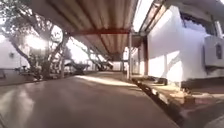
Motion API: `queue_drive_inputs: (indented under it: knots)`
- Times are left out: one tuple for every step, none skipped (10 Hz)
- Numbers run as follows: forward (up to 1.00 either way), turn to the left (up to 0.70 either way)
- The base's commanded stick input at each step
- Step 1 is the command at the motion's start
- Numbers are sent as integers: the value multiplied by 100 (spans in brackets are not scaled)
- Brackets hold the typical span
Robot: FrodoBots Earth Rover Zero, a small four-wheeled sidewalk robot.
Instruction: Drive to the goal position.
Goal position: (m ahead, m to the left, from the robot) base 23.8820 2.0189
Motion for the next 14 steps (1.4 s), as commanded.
queue_drive_inputs:
  knots:
    - [85,0]
    - [85,0]
    - [85,0]
    - [85,0]
    - [85,0]
    - [85,0]
    - [85,0]
    - [85,0]
    - [85,0]
    - [85,0]
    - [85,0]
    - [85,0]
    - [85,0]
    - [85,0]
